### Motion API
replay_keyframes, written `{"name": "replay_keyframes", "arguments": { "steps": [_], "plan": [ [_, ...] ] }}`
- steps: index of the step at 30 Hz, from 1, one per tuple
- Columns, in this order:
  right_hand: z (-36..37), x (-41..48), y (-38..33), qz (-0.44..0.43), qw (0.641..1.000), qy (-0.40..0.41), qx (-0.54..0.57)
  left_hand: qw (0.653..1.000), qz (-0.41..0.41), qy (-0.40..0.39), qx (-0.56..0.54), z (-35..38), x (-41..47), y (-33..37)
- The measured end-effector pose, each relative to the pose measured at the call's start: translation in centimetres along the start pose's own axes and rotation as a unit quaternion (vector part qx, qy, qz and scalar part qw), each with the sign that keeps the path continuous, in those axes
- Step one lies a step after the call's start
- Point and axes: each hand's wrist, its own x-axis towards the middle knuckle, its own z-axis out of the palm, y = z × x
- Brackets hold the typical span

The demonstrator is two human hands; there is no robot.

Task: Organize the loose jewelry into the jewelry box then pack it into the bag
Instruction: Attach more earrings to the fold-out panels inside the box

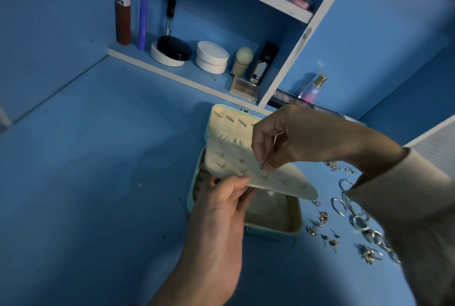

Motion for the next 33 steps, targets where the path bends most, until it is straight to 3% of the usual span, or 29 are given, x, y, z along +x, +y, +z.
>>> {"name": "replay_keyframes", "arguments": {
  "steps": [16,23,27,33],
  "plan": [
    [0.0,0.4,-1.2,-0.05,0.988,-0.026,-0.142,1.0,0.002,-0.012,0.018,-0.1,0.1,0.0],
    [0.1,0.7,-1.4,-0.057,0.987,-0.051,-0.142,0.999,0.009,-0.024,0.021,-0.2,0.1,-0.1],
    [0.1,0.6,-1.0,-0.039,0.993,-0.036,-0.104,0.999,0.017,-0.034,0.014,-0.4,0.3,0.0],
    [0.4,-0.7,0.7,0.016,0.998,0.008,0.058,0.999,0.012,-0.042,0.002,-0.3,0.2,0.0]
  ]
}}
